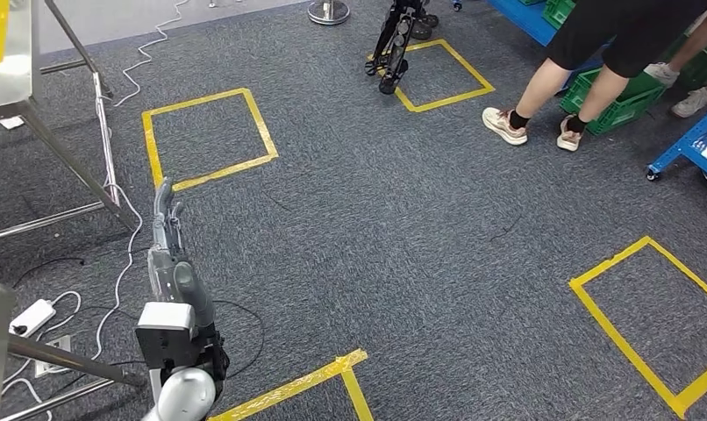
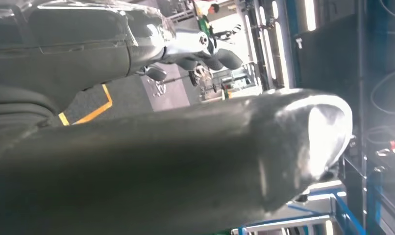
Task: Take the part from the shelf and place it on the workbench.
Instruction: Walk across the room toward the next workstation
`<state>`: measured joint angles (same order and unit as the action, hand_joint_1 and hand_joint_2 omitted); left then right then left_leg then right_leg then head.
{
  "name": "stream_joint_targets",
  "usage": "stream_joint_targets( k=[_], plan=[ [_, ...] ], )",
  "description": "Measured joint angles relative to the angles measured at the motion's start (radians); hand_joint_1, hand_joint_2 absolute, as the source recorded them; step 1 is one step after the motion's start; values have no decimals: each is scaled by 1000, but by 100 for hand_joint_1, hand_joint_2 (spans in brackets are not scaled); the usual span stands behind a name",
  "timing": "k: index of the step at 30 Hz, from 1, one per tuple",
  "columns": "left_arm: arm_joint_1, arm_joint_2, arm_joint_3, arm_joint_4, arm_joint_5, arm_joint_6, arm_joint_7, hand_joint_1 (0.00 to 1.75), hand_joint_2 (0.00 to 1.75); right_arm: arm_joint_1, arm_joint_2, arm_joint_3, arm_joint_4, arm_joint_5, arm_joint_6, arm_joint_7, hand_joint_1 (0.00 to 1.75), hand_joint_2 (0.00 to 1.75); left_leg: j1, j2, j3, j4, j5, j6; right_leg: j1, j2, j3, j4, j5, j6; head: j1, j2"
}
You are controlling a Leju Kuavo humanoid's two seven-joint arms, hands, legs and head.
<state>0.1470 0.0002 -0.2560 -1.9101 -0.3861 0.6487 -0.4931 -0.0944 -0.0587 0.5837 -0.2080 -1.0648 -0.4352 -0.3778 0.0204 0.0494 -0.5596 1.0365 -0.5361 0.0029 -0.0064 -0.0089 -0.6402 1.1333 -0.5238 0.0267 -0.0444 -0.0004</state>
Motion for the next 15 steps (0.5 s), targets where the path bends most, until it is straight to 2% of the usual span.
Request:
stream_joint_targets(
  k=[1, 2, 4, 5, 7, 9, 10, 11, 12, 13, 15],
  plan=[
    [-1, 1, 1, -2, 0, 0, 2, 0, 0, 1, 0, 0, 0, -1, 0, 0, 0, 0, -1, 5, 3, 0, -3, -4, 3, -8, 28, -58, 21, -6, 0, 0],
    [-2, 2, 1, -3, 0, 0, 5, 0, 0, 1, 0, 0, 0, -2, 0, 0, 0, 0, -2, 9, 5, -1, -5, -9, 7, -15, 46, -94, 28, -11, -1, 0],
    [-5, 6, 1, -4, 0, 0, 10, 0, 0, 1, 0, 0, 0, -3, 0, 0, 0, 0, -1, 17, 9, -5, -6, -20, 14, -16, 53, -111, 23, -22, -1, 0],
    [-6, 7, 1, -5, 0, 0, 12, 0, 0, 2, 0, 0, 0, -3, 0, 0, 0, 0, 0, 17, 13, -7, -8, -26, 13, -13, 56, -117, 25, -28, -1, 0],
    [-9, 11, 2, -8, 0, 0, 12, 0, 0, 3, 1, 0, 0, -4, 0, -1, 0, 0, 2, -13, 8, 16, -28, -34, 9, -6, 69, -133, 31, -39, -4, 0],
    [-10, 17, 2, -9, 0, 0, 12, 0, 0, 1, 1, 0, 0, -4, 0, -1, 0, 0, 2, -48, -41, 114, -79, -38, 8, 1, 76, -141, 34, -48, -8, 0],
    [-10, 20, 2, -9, 0, 0, 13, 0, 0, -1, 1, 0, 0, -4, 0, -1, 0, 0, 2, -53, -77, 178, -106, -39, 9, 7, 77, -141, 33, -51, -9, 0],
    [-9, 22, 2, -9, 0, 0, 14, 0, 0, -2, 1, 0, 0, -4, 0, -1, 0, 0, 1, -54, -109, 229, -119, -39, 10, 13, 77, -140, 31, -52, -10, 0],
    [-9, 24, 2, -8, 0, 0, 14, 0, 0, -1, 1, 0, 0, -4, 0, -1, 0, 0, 1, -53, -126, 248, -113, -40, 11, 20, 79, -139, 29, -53, -10, 0],
    [-9, 25, 2, -8, 0, 0, 14, 0, 0, -1, 2, 0, 0, -4, 1, -1, 0, 0, 0, -54, -125, 233, -87, -39, 11, 28, 81, -138, 27, -52, -10, 0],
    [-11, 29, 2, -8, 2, 0, 18, 0, 0, 0, 4, 0, 0, -4, 1, -2, 0, 0, 1, -72, -79, 124, -9, -34, 9, 44, 86, -131, 19, -47, -10, 0]
  ],
)
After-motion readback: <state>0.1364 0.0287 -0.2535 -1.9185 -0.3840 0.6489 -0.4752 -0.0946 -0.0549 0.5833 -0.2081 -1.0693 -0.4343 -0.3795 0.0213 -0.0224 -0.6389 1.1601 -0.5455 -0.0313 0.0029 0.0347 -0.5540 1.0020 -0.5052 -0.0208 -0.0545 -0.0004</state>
